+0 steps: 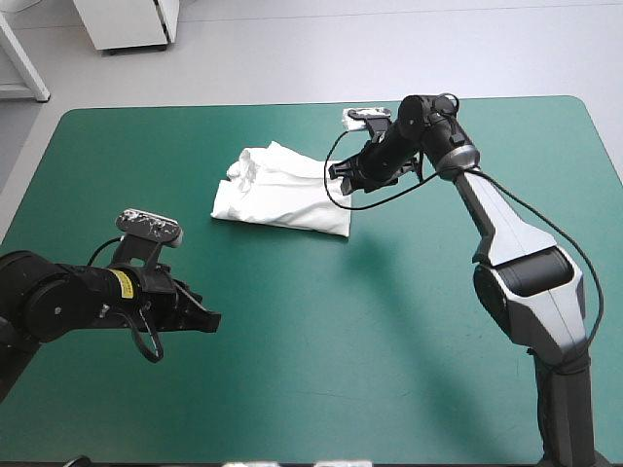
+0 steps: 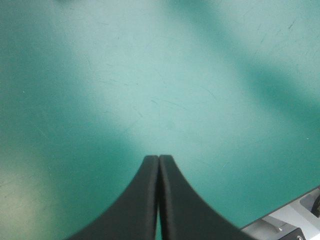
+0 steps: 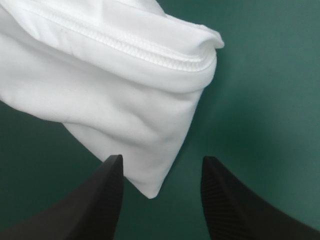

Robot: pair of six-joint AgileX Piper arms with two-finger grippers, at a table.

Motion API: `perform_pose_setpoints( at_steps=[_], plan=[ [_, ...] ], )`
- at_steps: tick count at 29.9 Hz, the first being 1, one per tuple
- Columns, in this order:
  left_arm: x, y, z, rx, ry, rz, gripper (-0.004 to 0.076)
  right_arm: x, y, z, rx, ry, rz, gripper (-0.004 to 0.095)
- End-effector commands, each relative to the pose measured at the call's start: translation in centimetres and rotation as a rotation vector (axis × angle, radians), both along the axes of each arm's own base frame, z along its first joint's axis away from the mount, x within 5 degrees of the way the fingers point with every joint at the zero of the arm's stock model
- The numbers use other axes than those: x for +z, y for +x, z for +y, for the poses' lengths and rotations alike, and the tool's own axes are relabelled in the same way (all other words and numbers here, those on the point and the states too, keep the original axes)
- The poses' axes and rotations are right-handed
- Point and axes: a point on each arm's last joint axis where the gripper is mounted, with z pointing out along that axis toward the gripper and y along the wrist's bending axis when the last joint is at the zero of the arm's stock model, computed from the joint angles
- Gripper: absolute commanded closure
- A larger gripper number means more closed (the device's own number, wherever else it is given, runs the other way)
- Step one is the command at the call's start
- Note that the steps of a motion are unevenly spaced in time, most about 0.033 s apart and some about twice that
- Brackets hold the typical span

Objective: Fold the cloth

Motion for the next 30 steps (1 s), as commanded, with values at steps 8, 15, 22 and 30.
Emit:
perform_pose_setpoints(
  at_steps=[8,15,22,30],
  plan=[
    [1.1,-0.3,0.0,0.007,-0.05,-0.038,0.0733,-0.3,1.0,1.0,-0.014,0.119,-0.031,0.0447],
    [1.1,-0.3,0.0,0.005,-0.051,-0.038,0.0733,-2.6,1.7,1.5,-0.019,0.144,0.019,0.0448],
    [1.1,-0.3,0.0,0.004,-0.05,-0.038,0.0733,-3.5,1.8,1.6,-0.017,0.14,0.052,0.0632],
    [1.1,-0.3,0.0,0.004,-0.051,-0.04,0.0733,-3.8,1.2,1.3,0.019,0.09,0.107,0.0921]
  ],
)
